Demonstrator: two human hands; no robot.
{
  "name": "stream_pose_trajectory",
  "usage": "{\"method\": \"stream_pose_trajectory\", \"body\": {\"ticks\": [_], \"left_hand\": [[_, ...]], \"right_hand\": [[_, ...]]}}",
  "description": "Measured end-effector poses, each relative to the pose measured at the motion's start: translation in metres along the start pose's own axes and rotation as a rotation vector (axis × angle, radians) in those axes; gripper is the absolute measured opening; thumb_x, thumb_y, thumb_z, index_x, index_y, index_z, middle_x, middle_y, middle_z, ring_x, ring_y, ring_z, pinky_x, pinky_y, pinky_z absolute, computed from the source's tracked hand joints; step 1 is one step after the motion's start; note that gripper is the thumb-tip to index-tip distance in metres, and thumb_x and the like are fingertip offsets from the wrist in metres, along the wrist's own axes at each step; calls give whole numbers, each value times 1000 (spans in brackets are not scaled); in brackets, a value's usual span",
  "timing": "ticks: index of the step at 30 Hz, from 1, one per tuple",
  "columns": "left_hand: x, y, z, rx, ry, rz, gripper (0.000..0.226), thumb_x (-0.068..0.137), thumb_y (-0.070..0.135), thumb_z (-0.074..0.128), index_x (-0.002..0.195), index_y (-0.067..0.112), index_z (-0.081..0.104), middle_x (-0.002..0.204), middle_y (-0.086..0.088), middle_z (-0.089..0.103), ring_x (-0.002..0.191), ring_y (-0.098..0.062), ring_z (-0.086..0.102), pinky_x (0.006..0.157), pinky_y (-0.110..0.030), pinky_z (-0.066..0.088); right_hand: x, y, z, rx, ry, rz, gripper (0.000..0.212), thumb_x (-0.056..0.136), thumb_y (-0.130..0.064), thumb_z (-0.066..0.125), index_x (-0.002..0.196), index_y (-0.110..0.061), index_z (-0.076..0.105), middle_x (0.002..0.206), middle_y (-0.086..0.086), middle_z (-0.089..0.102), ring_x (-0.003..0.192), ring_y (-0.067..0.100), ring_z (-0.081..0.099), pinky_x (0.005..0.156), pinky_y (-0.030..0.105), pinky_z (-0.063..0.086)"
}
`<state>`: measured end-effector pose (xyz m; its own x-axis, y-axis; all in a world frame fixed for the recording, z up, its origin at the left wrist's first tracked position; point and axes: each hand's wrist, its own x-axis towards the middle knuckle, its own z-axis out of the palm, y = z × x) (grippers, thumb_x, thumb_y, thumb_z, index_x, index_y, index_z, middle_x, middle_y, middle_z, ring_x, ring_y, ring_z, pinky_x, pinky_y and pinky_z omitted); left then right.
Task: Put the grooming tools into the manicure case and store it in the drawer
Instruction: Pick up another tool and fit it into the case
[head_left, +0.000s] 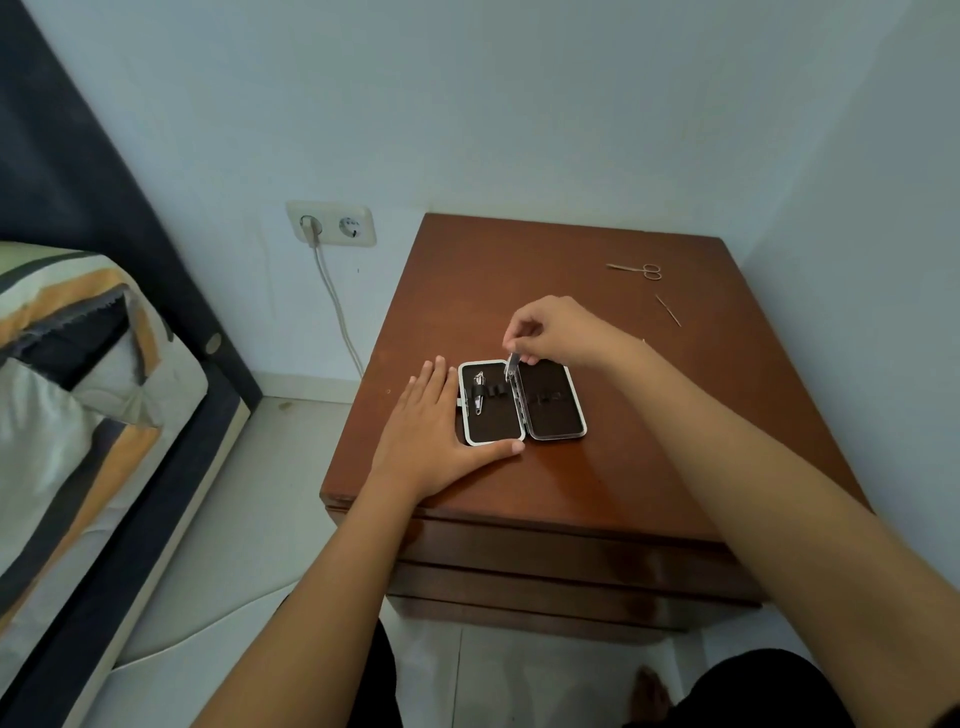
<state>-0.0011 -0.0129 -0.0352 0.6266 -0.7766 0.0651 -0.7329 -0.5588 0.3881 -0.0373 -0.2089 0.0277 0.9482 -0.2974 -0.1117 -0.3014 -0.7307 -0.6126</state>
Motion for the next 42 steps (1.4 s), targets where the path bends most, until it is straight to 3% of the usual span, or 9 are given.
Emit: {"method": "stream_pose_trajectory", "body": {"ticks": [3, 6, 10, 16, 18, 25, 31, 37, 42], "left_hand": [[2, -2, 1, 7, 5, 4, 124, 56, 92, 31, 150, 16, 6, 159, -6, 2, 145, -16, -4, 112, -27, -7], [3, -3, 2, 12, 9, 8, 123, 56, 92, 31, 150, 16, 6, 159, -5, 2, 145, -16, -4, 111, -27, -8], [2, -2, 3, -2, 11, 9, 124, 55, 93, 30, 150, 16, 6, 159, -5, 2, 145, -15, -4, 112, -27, -7], [2, -2, 2, -4, 11, 14, 121, 59, 91, 37, 149, 16, 7, 159, -6, 3, 145, -16, -4, 112, -27, -7], [2, -2, 2, -6, 14, 12, 122, 56, 92, 33, 149, 17, 7, 159, -6, 3, 145, -16, -3, 112, -27, -7], [2, -4, 4, -12, 20, 0, 122, 58, 90, 34, 149, 15, 8, 159, -7, 5, 146, -17, -1, 114, -30, -3], [2, -2, 4, -15, 12, 19, 122, 57, 90, 34, 149, 15, 5, 159, -5, 4, 146, -18, -2, 114, -31, -3], [5, -6, 7, 28, 4, 22, 122, 56, 93, 26, 149, 19, 3, 159, -1, 0, 146, -18, -5, 115, -32, -4], [8, -6, 8, 67, 11, 8, 124, 55, 94, 26, 150, 18, 5, 159, -1, 3, 146, -17, -4, 116, -33, -2]], "right_hand": [[0, -5, 0, -89, -59, 3, 13, 88, -11, 57, 89, -11, 70, 66, -1, 65, 62, 4, 59, 65, 13, 42], [2, -10, 5, -133, -44, -38, 14, 88, -12, 57, 88, -10, 71, 64, -7, 62, 67, 8, 60, 73, 17, 46], [6, -15, 3, -125, 33, -66, 14, 87, -8, 57, 87, -7, 70, 84, 4, 68, 79, 16, 63, 80, 27, 49], [6, -15, 14, -266, -79, -99, 15, 88, -11, 56, 89, -10, 71, 72, -14, 50, 81, 12, 55, 76, 25, 44], [5, -14, 15, -294, -55, -119, 16, 88, -11, 56, 91, -10, 71, 77, -7, 49, 84, 13, 52, 74, 25, 40], [-7, -6, 28, -272, -23, -187, 14, 84, -6, 61, 94, -11, 70, 98, 6, 62, 90, 19, 62, 81, 30, 50], [-18, 11, 24, -206, 29, -246, 12, 86, -14, 60, 93, -12, 68, 104, 6, 61, 94, 16, 57, 88, 31, 47], [-2, 83, -36, -147, 338, 102, 31, 89, -21, 56, 120, -14, 57, 137, 9, 45, 130, 23, 40, 108, 31, 27], [22, 141, -67, -185, 423, 308, 49, 91, -21, 52, 136, -6, 41, 146, 15, 37, 136, 28, 34, 113, 32, 24]]}}
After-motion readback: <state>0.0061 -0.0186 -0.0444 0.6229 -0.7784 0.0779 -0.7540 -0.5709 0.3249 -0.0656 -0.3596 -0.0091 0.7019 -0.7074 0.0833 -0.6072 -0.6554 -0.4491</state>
